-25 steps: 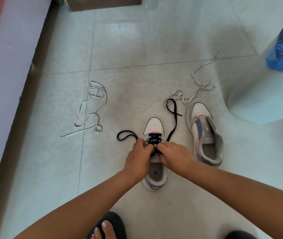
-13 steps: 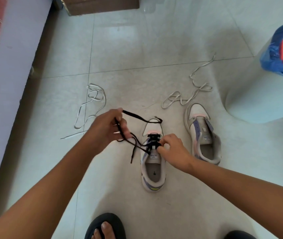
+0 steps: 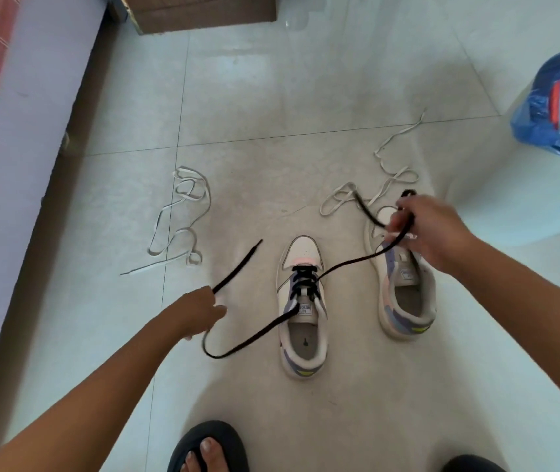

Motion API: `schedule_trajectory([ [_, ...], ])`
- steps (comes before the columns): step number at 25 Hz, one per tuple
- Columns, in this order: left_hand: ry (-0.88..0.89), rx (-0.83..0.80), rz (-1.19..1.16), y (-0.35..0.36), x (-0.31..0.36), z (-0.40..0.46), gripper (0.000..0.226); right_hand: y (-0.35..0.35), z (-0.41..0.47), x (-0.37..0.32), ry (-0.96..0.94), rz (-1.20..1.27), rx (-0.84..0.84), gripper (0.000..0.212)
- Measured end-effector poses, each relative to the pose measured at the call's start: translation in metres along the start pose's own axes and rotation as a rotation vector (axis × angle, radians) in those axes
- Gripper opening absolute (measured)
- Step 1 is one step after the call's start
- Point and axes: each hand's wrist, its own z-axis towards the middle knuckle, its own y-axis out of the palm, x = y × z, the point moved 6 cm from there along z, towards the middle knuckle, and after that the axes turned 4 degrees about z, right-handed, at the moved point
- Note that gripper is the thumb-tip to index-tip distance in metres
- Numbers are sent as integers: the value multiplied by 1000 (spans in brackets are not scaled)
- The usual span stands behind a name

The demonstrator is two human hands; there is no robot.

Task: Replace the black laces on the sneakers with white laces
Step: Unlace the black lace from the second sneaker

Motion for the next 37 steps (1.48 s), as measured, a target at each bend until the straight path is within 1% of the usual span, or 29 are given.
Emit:
schedule_trajectory([
  [1,61,86,114,0,14,0,34,4,-1,10,-21,-290,-25,10],
  [2,131,169,162,0,32,-1,34,11,-5,21,-68,-545,-58,12],
  [3,212,226,168,1,52,-3,32,22,-12,35,-118,-712,-112,15],
  [5,337,236,147,10,90,-5,36,44,-31,72,-104,-840,-268,25],
  [7,387,170,145,22,117,-1,35,62,-49,107,-63,-927,-412,33],
  [9,414,136,244,26,133,5,25,75,-59,127,-93,-998,-520,34],
  [10,433,129,294,26,138,9,24,79,-61,129,-126,-1032,-545,33],
  [11,458,125,340,25,142,11,24,80,-61,129,-150,-1059,-545,30],
  [13,529,156,468,20,147,13,22,78,-56,126,-141,-1046,-512,22],
  [16,749,309,747,14,153,6,18,73,-55,128,-89,-952,-453,18],
  [19,923,433,896,7,153,-1,23,75,-57,128,-106,-946,-443,20],
  [20,948,454,913,4,152,-2,24,76,-57,127,-115,-961,-445,21],
  [22,932,457,928,-2,152,-3,24,79,-54,123,-136,-1020,-441,24],
  [24,954,462,940,-8,152,-4,18,79,-54,119,-155,-1076,-441,28],
  [25,1016,493,966,-12,150,-8,17,79,-55,118,-165,-1101,-446,27],
  [27,1195,655,1039,-19,149,-17,23,80,-60,118,-192,-1171,-467,24],
  [28,1198,721,1097,-21,150,-19,23,82,-62,117,-206,-1200,-470,20],
  [29,1115,734,1105,-20,150,-15,21,84,-62,116,-215,-1207,-463,18],
  [30,914,651,998,-16,146,-4,14,86,-61,114,-218,-1195,-452,16],
  [31,699,544,727,-17,139,8,11,88,-58,113,-213,-1174,-443,16],
  [32,417,340,388,-16,123,20,22,88,-56,113,-197,-1152,-437,17],
  [33,205,68,49,-1,107,27,33,87,-54,114,-173,-1132,-434,20],
  [34,104,-197,-255,19,102,26,38,85,-53,115,-153,-1117,-433,22],
  [35,103,-331,-426,30,104,22,39,83,-53,117,-144,-1111,-434,23],
  [36,154,-345,-471,34,105,22,38,82,-53,118,-140,-1112,-435,24],
  [37,222,-266,-392,31,108,22,37,80,-54,118,-139,-1115,-437,23],
])
